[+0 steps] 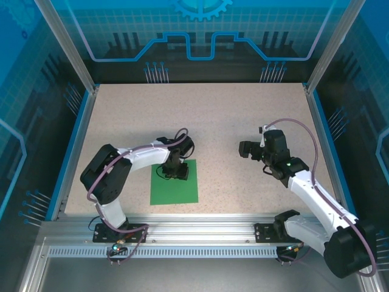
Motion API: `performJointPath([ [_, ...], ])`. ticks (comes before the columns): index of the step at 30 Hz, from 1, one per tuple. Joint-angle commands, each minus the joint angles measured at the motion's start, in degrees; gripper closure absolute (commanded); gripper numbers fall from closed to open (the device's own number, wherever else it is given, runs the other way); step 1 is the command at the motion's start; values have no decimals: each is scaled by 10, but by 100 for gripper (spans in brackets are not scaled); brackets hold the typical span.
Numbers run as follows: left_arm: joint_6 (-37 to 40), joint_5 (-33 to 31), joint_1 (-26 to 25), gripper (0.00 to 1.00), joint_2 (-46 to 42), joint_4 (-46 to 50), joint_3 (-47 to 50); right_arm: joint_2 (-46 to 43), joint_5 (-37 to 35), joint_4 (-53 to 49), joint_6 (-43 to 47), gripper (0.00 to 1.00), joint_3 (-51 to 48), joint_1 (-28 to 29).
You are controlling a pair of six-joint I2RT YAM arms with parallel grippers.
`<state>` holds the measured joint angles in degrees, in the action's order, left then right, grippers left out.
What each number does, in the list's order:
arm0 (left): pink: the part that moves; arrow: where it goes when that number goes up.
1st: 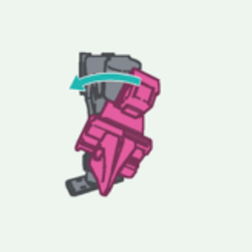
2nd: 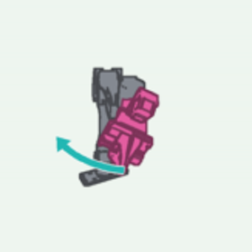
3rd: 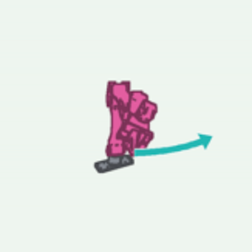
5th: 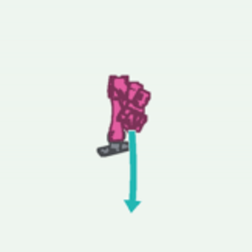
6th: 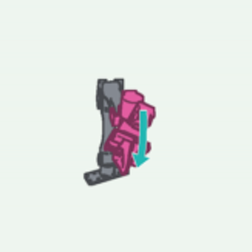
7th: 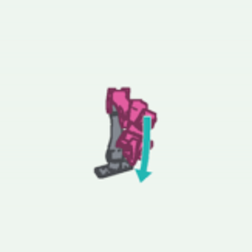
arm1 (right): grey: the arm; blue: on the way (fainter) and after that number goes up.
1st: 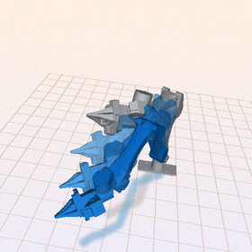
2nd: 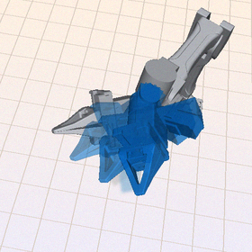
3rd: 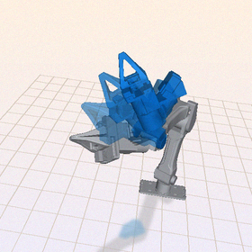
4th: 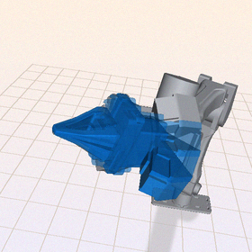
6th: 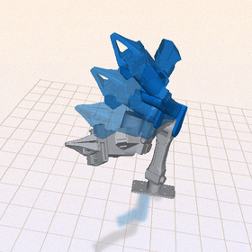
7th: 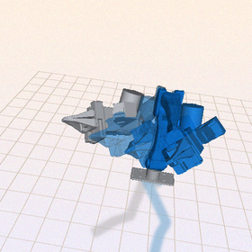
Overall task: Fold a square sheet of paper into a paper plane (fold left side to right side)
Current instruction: Move the square sheet of paper to the center of the table.
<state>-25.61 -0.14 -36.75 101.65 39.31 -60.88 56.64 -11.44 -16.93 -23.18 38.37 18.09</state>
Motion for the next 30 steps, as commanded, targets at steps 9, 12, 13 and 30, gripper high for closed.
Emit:
performJointPath([
  [9,13,-4,-9,61,113,-21,-124,-24,-15,-26,-8,0,3,9],
  [12,27,-8,-8,61,152,-13,-182,-24,-13,-31,-10,0,3,9],
  [13,33,-14,-8,61,168,-9,-207,-25,-13,-33,-12,0,3,9],
  [30,51,68,14,54,224,8,-372,-5,8,-43,-16,0,5,11],
])
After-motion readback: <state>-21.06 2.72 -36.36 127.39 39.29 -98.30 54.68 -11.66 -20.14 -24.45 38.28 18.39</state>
